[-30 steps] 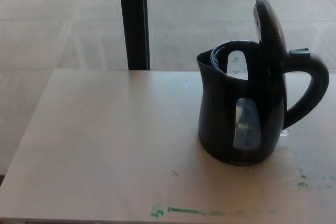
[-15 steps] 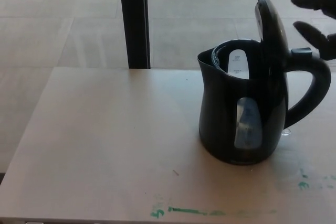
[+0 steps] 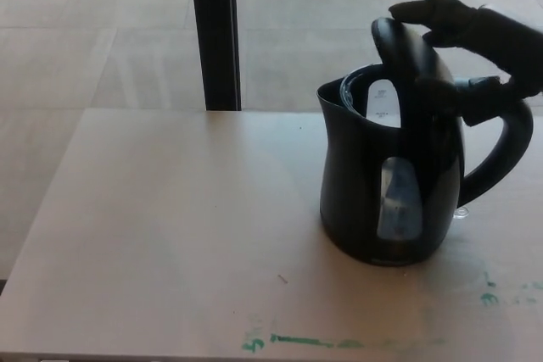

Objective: The robot uses its right hand to push down on the lid of a kettle kept in the middle of the desk to close it

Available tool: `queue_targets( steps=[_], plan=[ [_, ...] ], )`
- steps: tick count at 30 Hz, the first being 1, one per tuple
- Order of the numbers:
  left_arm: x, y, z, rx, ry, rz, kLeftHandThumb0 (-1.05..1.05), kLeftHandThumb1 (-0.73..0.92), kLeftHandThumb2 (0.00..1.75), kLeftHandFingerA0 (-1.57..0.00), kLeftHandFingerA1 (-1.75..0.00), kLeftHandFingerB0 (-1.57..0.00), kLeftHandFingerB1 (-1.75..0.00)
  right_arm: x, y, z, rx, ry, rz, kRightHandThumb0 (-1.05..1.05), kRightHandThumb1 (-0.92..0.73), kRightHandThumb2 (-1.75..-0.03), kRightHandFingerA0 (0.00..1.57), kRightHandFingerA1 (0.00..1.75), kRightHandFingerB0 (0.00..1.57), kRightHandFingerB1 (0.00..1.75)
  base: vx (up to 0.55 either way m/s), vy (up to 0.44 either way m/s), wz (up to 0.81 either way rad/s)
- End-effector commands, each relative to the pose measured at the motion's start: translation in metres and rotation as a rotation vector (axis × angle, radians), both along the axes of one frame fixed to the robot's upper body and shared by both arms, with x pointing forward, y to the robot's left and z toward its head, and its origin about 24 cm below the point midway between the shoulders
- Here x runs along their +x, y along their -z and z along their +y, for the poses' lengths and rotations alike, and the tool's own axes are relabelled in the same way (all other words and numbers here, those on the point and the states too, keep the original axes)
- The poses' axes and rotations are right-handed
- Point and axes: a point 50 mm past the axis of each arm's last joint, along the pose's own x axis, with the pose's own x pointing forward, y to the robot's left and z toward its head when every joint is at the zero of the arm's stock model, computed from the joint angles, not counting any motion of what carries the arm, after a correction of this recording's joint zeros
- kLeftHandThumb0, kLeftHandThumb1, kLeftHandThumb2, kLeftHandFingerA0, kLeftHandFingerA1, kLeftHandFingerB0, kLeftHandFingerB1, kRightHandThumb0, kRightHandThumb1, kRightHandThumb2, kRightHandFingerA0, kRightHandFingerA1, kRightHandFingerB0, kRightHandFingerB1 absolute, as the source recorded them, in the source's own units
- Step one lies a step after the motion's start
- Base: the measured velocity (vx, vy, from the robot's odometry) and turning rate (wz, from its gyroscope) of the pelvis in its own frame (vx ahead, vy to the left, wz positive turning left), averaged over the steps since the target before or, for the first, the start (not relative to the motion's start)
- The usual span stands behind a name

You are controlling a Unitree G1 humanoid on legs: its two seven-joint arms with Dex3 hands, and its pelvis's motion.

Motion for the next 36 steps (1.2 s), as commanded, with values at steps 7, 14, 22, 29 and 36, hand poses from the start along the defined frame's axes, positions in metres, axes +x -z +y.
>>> queue_targets(
  steps=[7,14,22,29,36],
  plan=[
    [-0.002,-0.009,0.010,0.020,0.013,0.006,-0.68,0.68,0.61,-0.53,-0.52,-0.37,-0.34,0.006,0.007,0.029,-0.262,-0.082,-0.003,-0.97,-0.71,-1.15,0.00,0.48,0.00,0.29,0.00,0.000,0.00],
    [-0.001,-0.009,0.011,0.029,0.012,0.014,-0.68,0.68,0.61,-0.53,-0.48,-0.29,-0.32,0.001,0.028,0.043,-0.457,-0.138,-0.012,-0.92,-0.89,-0.68,0.17,0.44,0.14,0.31,0.00,0.000,0.00],
    [0.004,-0.012,0.012,0.045,0.066,0.002,-0.76,0.59,0.93,-0.50,-0.61,-0.23,-0.46,-0.005,0.069,0.057,-0.636,-0.191,0.026,-0.87,-0.67,-1.05,0.16,0.50,0.09,0.42,0.00,0.000,0.00],
    [0.006,-0.011,0.012,0.034,0.002,-0.013,-0.67,0.67,0.61,-0.59,-0.54,-0.33,-0.33,-0.021,0.139,0.056,-0.722,-0.206,0.151,-0.88,-0.84,-0.67,0.19,0.45,0.17,0.30,0.00,0.000,0.00],
    [0.009,-0.013,0.012,0.041,0.049,-0.017,-0.70,0.68,0.61,-0.55,-0.50,-0.33,-0.33,-0.028,0.150,0.049,-0.703,-0.222,0.193,-0.89,-0.85,-0.67,0.16,0.49,0.13,0.32,0.00,0.000,0.00]
  ],
)
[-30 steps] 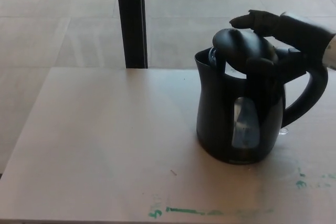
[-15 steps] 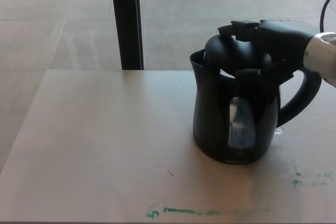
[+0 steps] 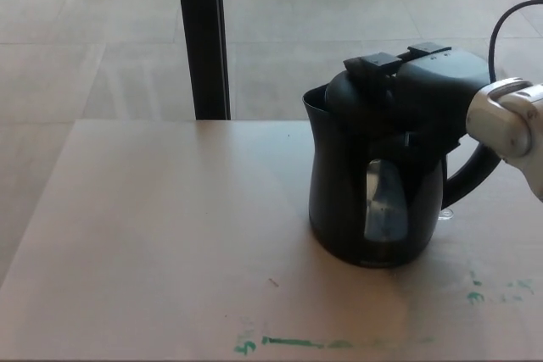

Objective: The robot uses its right hand to push down on the lid of a kettle kept in the middle of the desk to close it

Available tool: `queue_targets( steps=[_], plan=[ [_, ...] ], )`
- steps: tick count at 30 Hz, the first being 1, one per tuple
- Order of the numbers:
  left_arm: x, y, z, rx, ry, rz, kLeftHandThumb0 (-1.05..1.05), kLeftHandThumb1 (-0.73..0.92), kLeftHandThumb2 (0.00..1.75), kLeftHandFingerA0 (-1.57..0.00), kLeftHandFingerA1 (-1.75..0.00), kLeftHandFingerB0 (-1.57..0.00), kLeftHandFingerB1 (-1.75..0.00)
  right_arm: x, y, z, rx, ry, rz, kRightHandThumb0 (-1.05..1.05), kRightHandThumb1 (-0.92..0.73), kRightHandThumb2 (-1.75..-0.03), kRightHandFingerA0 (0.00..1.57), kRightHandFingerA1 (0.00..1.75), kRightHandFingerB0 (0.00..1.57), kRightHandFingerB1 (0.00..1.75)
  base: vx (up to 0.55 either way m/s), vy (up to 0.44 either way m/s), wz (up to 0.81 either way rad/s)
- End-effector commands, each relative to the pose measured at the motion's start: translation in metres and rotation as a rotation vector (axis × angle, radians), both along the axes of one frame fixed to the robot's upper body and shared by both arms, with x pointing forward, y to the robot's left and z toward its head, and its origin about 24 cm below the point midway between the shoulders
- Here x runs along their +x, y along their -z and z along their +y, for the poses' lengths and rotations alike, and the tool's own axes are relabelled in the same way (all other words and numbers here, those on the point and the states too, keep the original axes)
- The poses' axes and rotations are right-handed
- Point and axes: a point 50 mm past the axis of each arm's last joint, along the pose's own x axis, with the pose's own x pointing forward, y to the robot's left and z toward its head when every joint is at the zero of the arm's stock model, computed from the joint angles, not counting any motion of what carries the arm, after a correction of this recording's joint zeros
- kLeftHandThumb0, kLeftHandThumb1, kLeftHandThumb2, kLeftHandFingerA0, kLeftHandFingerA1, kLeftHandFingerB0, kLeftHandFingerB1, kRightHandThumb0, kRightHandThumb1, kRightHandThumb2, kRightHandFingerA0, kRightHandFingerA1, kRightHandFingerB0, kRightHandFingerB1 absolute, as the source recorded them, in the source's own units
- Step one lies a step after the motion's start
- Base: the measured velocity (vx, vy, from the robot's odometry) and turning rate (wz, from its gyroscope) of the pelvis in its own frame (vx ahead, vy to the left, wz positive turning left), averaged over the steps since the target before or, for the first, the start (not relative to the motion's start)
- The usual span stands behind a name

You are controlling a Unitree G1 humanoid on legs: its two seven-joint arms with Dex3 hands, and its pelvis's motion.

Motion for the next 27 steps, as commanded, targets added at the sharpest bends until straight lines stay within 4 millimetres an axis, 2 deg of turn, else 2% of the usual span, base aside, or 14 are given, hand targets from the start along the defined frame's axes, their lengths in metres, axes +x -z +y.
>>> queue_targets(
  steps=[1,11,12,14,15,16,17,18,20,22,23,25,26,27],
  plan=[
    [0.003,-0.008,0.008,0.031,0.015,-0.001,-0.73,0.56,0.92,-0.49,-0.60,-0.22,-0.45,-0.027,0.095,0.008,-0.200,-0.058,0.316,-0.88,-0.87,-0.67,0.15,0.45,0.11,0.30,0.00,0.000,0.00],
    [0.000,-0.007,0.007,0.022,-0.005,-0.011,-0.70,0.67,0.61,-0.55,-0.51,-0.34,-0.33,-0.002,0.022,0.004,-0.034,-0.042,0.179,-0.87,-0.88,-0.67,0.21,0.44,0.14,0.28,0.00,0.000,0.00],
    [0.000,-0.007,0.007,0.021,-0.006,-0.010,-0.70,0.67,0.61,-0.55,-0.52,-0.35,-0.33,-0.001,0.018,0.004,-0.014,-0.045,0.168,-0.85,-0.67,-1.05,0.17,0.51,0.09,0.41,0.00,0.000,0.00],
    [-0.001,-0.007,0.007,0.018,-0.002,-0.009,-0.70,0.66,0.61,-0.54,-0.52,-0.30,-0.32,0.001,0.002,0.003,0.031,-0.036,0.172,-0.91,-0.90,-0.68,0.19,0.44,0.12,0.29,0.00,0.000,0.00],
    [-0.002,-0.006,0.007,0.016,-0.013,-0.003,-0.74,0.55,0.93,-0.51,-0.62,-0.20,-0.44,0.002,-0.003,0.003,0.049,-0.032,0.170,-0.89,-0.69,-1.09,0.13,0.52,0.06,0.40,0.00,0.000,0.00],
    [-0.003,-0.007,0.008,0.028,0.016,0.011,-0.72,0.69,0.61,-0.54,-0.51,-0.31,-0.33,0.002,-0.010,0.003,0.107,-0.022,0.184,-0.40,-0.39,-1.05,0.00,0.52,0.00,0.51,0.00,0.000,0.00],
    [-0.003,-0.007,0.008,0.030,0.019,0.011,-0.71,0.68,0.61,-0.54,-0.51,-0.30,-0.33,0.003,-0.015,0.002,0.166,-0.016,0.206,-0.92,-0.90,-0.67,0.10,0.43,0.11,0.32,0.00,0.000,0.00],
    [-0.003,-0.007,0.007,0.027,0.015,0.008,-0.75,0.56,0.91,-0.49,-0.60,-0.23,-0.46,0.004,-0.019,0.002,0.203,-0.012,0.212,-0.94,-0.91,-0.69,0.16,0.42,0.12,0.29,0.00,0.000,0.00],
    [-0.003,-0.006,0.007,0.004,-0.020,-0.008,-0.68,0.67,0.60,-0.53,-0.51,-0.32,-0.34,0.006,-0.028,-0.001,0.324,0.001,0.244,-0.99,-0.92,-0.70,0.19,0.42,0.08,0.29,0.00,0.000,0.00],
    [-0.003,-0.006,0.007,0.006,-0.017,-0.001,-0.68,0.67,0.60,-0.53,-0.51,-0.32,-0.34,0.007,-0.029,-0.003,0.385,0.015,0.271,-0.99,-0.92,-0.70,0.19,0.42,0.08,0.29,0.00,0.000,0.00],
    [-0.004,-0.005,0.007,0.013,-0.019,0.006,-0.70,0.66,0.60,-0.54,-0.51,-0.34,-0.33,0.009,-0.043,-0.010,0.582,0.015,0.354,-0.95,-0.70,-1.12,0.09,0.55,0.06,0.30,0.00,0.000,0.00],
    [-0.005,-0.005,0.007,0.008,-0.021,0.003,-0.76,0.56,0.91,-0.47,-0.59,-0.25,-0.45,0.009,-0.052,-0.014,0.599,0.012,0.362,-0.89,-0.69,-1.17,0.00,0.44,0.01,0.24,0.00,0.000,0.00],
    [-0.004,-0.006,0.007,0.015,-0.005,-0.003,-0.70,0.66,0.61,-0.53,-0.53,-0.34,-0.34,0.007,-0.060,-0.018,0.589,0.002,0.331,-0.92,-0.73,-1.20,0.02,0.23,0.04,0.15,0.00,0.000,0.00],
    [-0.004,-0.005,0.007,0.012,-0.024,0.004,-0.72,0.54,0.92,-0.48,-0.60,-0.24,-0.46,0.007,-0.072,-0.025,0.684,-0.001,0.349,-0.94,-0.76,-1.21,0.08,0.37,0.08,0.10,0.00,0.000,0.00]
  ],
)
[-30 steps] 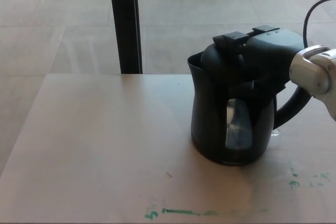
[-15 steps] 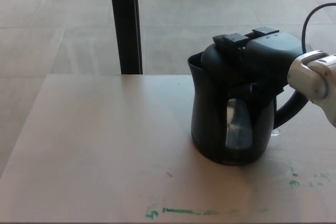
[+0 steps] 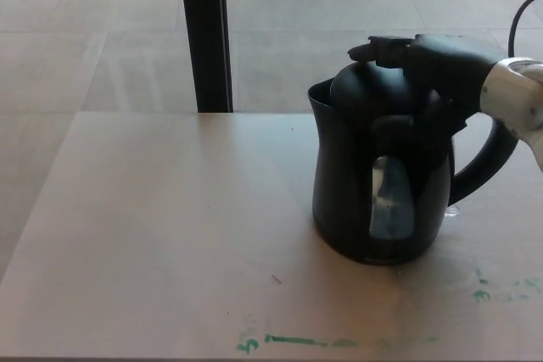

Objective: The robot uses its right hand to push down on the lid of a kettle kept in the middle of the desk to close it

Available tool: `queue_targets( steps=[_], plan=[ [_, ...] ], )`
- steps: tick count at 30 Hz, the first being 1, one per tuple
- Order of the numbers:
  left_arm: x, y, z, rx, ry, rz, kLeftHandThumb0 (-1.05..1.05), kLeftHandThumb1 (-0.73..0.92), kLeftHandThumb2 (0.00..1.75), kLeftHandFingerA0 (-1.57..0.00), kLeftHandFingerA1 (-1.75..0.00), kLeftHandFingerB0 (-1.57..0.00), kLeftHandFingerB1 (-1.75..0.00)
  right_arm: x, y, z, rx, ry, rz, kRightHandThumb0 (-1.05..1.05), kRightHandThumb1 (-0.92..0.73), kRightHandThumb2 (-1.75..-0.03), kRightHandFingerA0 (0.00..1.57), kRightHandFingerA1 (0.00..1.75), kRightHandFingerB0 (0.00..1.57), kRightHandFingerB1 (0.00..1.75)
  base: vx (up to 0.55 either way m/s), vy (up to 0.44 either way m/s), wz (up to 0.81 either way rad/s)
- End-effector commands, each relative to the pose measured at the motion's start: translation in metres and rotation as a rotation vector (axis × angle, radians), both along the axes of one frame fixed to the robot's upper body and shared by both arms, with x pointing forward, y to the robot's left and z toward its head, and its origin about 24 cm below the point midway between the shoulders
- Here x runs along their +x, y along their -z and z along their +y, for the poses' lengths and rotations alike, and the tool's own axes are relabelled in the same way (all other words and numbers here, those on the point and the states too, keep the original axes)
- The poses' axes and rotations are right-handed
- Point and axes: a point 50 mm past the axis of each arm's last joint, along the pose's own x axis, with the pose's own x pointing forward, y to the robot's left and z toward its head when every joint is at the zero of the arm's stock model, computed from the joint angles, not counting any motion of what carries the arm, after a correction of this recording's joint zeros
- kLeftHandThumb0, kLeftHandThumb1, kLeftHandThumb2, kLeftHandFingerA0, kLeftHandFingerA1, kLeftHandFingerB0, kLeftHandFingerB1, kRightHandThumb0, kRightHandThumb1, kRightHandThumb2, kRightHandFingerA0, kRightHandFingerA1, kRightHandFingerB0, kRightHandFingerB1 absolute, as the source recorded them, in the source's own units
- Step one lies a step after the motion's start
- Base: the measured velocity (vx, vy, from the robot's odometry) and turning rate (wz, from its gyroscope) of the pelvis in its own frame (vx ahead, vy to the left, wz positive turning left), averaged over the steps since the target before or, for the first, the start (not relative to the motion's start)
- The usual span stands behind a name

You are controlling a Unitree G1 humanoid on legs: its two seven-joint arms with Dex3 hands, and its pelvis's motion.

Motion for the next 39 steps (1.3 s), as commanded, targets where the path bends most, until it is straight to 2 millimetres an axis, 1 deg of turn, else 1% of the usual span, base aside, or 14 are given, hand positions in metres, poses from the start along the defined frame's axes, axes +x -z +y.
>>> queue_targets(
  steps=[1,8,9,12,15,19,21,22,23,25,35,36,37,39],
  plan=[
    [-0.004,-0.005,0.007,0.018,-0.025,0.013,-0.68,0.66,0.61,-0.56,-0.50,-0.34,-0.34,-0.001,-0.041,-0.016,0.432,-0.053,0.254,-0.94,-0.77,-1.21,0.07,0.38,0.08,0.09,0.00,0.000,0.00],
    [-0.005,-0.005,0.008,0.020,-0.035,0.018,-0.69,0.65,0.60,-0.56,-0.50,-0.35,-0.33,-0.007,-0.074,-0.056,0.613,0.076,0.258,-0.89,-0.71,-1.18,0.00,0.35,0.00,0.18,0.00,0.000,0.00],
    [-0.005,-0.005,0.008,0.019,-0.037,0.015,-0.74,0.54,0.90,-0.52,-0.64,-0.31,-0.47,-0.010,-0.079,-0.068,0.626,0.084,0.226,-0.88,-0.73,-1.19,0.00,0.35,0.00,0.19,0.00,0.000,0.00],
    [-0.009,-0.004,0.008,0.009,-0.050,0.013,-0.70,0.53,0.90,-0.50,-0.63,-0.25,-0.47,-0.022,-0.085,-0.101,0.692,0.132,0.180,-0.94,-0.78,-1.21,0.08,0.37,0.07,0.12,0.00,0.000,0.00],
    [-0.009,-0.006,0.009,0.015,-0.033,0.028,-0.67,0.69,0.61,-0.54,-0.54,-0.31,-0.33,-0.033,-0.091,-0.132,0.793,0.178,0.156,-1.00,-0.81,-1.22,0.08,0.18,0.09,0.05,0.00,0.000,0.00],
    [-0.012,-0.007,0.011,0.013,-0.041,0.023,-0.67,0.66,0.60,-0.54,-0.51,-0.32,-0.33,-0.049,-0.093,-0.170,0.888,0.242,0.111,-1.01,-0.79,-1.22,0.10,0.14,0.10,0.07,0.00,0.000,0.00],
    [-0.012,-0.008,0.011,0.019,-0.029,0.021,-0.70,0.52,0.90,-0.50,-0.61,-0.25,-0.47,-0.059,-0.091,-0.188,0.967,0.278,0.078,-0.95,-0.74,-1.19,0.05,0.24,0.07,0.10,0.00,0.000,0.00],
    [-0.013,-0.007,0.010,0.018,-0.038,0.022,-0.68,0.65,0.60,-0.58,-0.52,-0.34,-0.34,-0.067,-0.088,-0.205,1.040,0.304,0.048,-1.03,-0.81,-1.22,0.08,0.23,0.09,0.03,0.00,0.000,0.00],
    [-0.013,-0.006,0.010,0.019,-0.049,0.026,-0.74,0.54,0.89,-0.55,-0.64,-0.31,-0.47,-0.076,-0.082,-0.218,1.067,0.332,0.019,-1.00,-0.79,-1.22,0.05,0.28,0.05,0.05,0.00,0.000,0.00],
    [-0.015,-0.006,0.010,0.009,-0.050,0.026,-0.66,0.66,0.60,-0.53,-0.50,-0.35,-0.34,-0.089,-0.075,-0.235,1.110,0.378,-0.018,-1.03,-0.81,-1.23,0.08,0.27,0.07,0.02,0.00,0.000,0.00],
    [-0.019,-0.004,0.008,0.008,-0.020,0.038,-0.71,0.65,0.60,-0.49,-0.47,-0.32,-0.33,-0.157,-0.013,-0.287,1.217,0.567,-0.129,-0.91,-0.72,-1.18,0.01,0.53,0.00,0.26,0.00,0.000,0.00],
    [-0.017,-0.004,0.007,0.015,-0.004,0.033,-0.70,0.67,0.60,-0.49,-0.48,-0.31,-0.33,-0.171,0.004,-0.295,1.209,0.639,-0.161,-1.01,-0.92,-0.71,0.16,0.58,0.08,0.41,0.00,0.000,0.00],
    [-0.017,-0.004,0.007,0.020,-0.002,0.033,-0.69,0.68,0.61,-0.51,-0.49,-0.29,-0.32,-0.180,0.016,-0.298,1.241,0.676,-0.171,-0.99,-0.70,-1.14,0.17,0.62,0.05,0.48,0.00,0.000,0.00],
    [-0.017,-0.004,0.007,0.019,-0.009,0.032,-0.71,0.53,0.90,-0.46,-0.59,-0.24,-0.46,-0.189,0.028,-0.300,1.265,0.707,-0.179,-0.96,-0.68,-1.10,0.17,0.61,0.11,0.53,0.00,0.000,0.00]
  ],
)
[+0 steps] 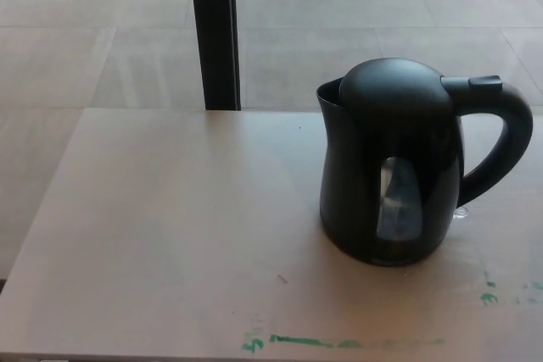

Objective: The robot uses its right hand to push down on the lid of a kettle kept in the middle of the desk to close it

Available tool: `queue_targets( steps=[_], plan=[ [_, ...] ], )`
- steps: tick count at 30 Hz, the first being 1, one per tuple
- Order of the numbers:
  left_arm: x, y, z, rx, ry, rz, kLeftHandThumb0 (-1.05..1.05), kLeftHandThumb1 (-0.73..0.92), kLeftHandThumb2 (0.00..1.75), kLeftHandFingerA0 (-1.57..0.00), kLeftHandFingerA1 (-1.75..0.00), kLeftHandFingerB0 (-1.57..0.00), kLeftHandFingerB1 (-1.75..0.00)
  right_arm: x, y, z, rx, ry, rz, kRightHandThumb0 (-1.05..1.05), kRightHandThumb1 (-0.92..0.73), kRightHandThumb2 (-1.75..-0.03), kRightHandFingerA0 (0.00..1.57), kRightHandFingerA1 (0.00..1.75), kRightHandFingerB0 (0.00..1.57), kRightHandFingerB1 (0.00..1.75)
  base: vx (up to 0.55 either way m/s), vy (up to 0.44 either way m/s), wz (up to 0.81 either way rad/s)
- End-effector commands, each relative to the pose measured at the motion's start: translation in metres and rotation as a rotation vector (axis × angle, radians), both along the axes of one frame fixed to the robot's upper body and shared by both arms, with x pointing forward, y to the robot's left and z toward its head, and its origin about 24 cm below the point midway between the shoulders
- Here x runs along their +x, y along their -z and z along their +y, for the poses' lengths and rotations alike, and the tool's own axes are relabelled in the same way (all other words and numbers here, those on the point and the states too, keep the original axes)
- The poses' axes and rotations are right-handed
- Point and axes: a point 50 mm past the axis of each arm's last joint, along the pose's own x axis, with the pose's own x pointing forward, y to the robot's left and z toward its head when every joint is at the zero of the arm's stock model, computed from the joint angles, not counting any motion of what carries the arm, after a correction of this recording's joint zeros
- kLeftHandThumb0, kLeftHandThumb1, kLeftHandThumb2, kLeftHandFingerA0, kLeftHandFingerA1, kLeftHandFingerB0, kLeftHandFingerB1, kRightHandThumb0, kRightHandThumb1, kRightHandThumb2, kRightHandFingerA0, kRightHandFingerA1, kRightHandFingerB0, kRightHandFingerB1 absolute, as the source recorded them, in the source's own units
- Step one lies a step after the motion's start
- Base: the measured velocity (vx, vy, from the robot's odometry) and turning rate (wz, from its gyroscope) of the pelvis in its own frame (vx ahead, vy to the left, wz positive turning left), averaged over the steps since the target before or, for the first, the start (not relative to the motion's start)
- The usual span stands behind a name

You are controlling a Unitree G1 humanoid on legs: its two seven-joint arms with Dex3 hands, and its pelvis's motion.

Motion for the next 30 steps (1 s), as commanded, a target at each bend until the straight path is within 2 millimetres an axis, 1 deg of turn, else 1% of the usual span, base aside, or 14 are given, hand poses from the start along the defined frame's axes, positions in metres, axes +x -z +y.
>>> queue_targets(
  steps=[1,5,6,8,11,15,19,20,21,23,24,25,26,30],
  plan=[
    [-0.006,-0.006,0.008,0.024,0.001,0.006,-0.69,0.66,0.61,-0.52,-0.50,-0.32,-0.33,-0.083,0.072,-0.042,0.259,0.239,-0.080,-0.96,-0.86,-0.67,0.16,0.59,0.16,0.49,0.00,0.000,0.00],
    [-0.004,-0.003,0.005,0.012,-0.031,-0.008,-0.68,0.65,0.60,-0.54,-0.49,-0.33,-0.33,-0.113,0.116,-0.044,0.351,0.373,-0.103,-0.39,-0.42,-1.06,0.01,0.52,0.00,0.51,0.00,0.000,0.00],
    [-0.004,-0.004,0.005,0.011,-0.029,-0.011,-0.68,0.65,0.60,-0.54,-0.56,-0.31,-0.33,-0.122,0.130,-0.043,0.392,0.415,-0.097,-0.83,-0.91,-0.67,0.12,0.35,0.10,0.26,0.00,0.000,0.00],
    [-0.002,-0.004,0.005,0.009,-0.024,-0.014,-0.79,0.57,0.90,-0.52,-0.62,-0.25,-0.44,-0.148,0.171,-0.043,0.461,0.581,-0.062,-0.37,-0.47,-1.09,0.01,0.49,0.00,0.49,0.00,0.000,0.00],
    [-0.002,-0.005,0.005,0.011,-0.015,-0.011,-0.77,0.56,0.90,-0.46,-0.59,-0.23,-0.44,-0.159,0.191,-0.040,0.584,0.657,-0.082,-0.84,-0.89,-0.68,0.23,0.36,0.14,0.26,0.00,0.000,0.00],
    [-0.001,-0.005,0.005,0.002,-0.016,-0.013,-0.69,0.65,0.60,-0.48,-0.49,-0.35,-0.34,-0.175,0.215,-0.034,0.638,0.742,-0.066,-0.88,-0.88,-0.67,0.24,0.36,0.17,0.28,0.00,0.000,0.00],
    [0.000,-0.004,0.005,0.006,-0.016,-0.018,-0.70,0.52,0.89,-0.49,-0.62,-0.28,-0.47,-0.184,0.237,-0.027,0.658,0.798,0.014,-0.83,-0.92,-0.71,0.24,0.35,0.14,0.27,0.00,0.000,0.00],
    [0.001,-0.004,0.005,0.013,-0.005,-0.011,-0.68,0.66,0.60,-0.54,-0.54,-0.34,-0.34,-0.185,0.239,-0.024,0.657,0.797,0.015,-0.82,-0.92,-0.73,0.23,0.37,0.12,0.27,0.00,0.000,0.00],
    [0.002,-0.004,0.004,0.011,-0.001,-0.019,-0.67,0.67,0.60,-0.49,-0.49,-0.33,-0.33,-0.186,0.242,-0.022,0.663,0.794,0.034,-0.81,-0.72,-1.08,0.16,0.48,0.07,0.36,0.00,0.000,0.00],
    [0.003,-0.004,0.004,0.009,0.001,-0.024,-0.67,0.68,0.61,-0.50,-0.50,-0.33,-0.33,-0.187,0.244,-0.020,0.665,0.784,0.047,-0.82,-0.92,-0.70,0.24,0.35,0.12,0.24,0.00,0.000,0.00],
    [0.004,-0.003,0.003,0.010,-0.005,-0.016,-0.69,0.53,0.91,-0.47,-0.60,-0.25,-0.46,-0.188,0.245,-0.018,0.655,0.773,0.063,-0.83,-0.73,-1.10,0.14,0.47,0.03,0.35,0.00,0.000,0.00],
    [0.006,-0.004,0.003,0.010,-0.012,-0.020,-0.66,0.67,0.61,-0.54,-0.52,-0.34,-0.34,-0.188,0.248,-0.014,0.615,0.772,0.088,-0.85,-0.72,-1.10,0.16,0.47,0.07,0.37,0.00,0.000,0.00],
    [0.007,-0.004,0.003,0.014,-0.004,-0.020,-0.67,0.68,0.61,-0.52,-0.50,-0.34,-0.33,-0.189,0.251,-0.012,0.567,0.772,0.122,-0.86,-0.92,-0.72,0.25,0.34,0.12,0.27,0.00,0.000,0.00],
    [0.008,-0.004,0.004,0.022,0.001,-0.016,-0.77,0.57,0.91,-0.51,-0.61,-0.25,-0.45,-0.192,0.257,-0.007,0.569,0.768,0.138,-0.82,-0.92,-0.71,0.22,0.34,0.11,0.25,0.00,0.000,0.00]
  ],
)
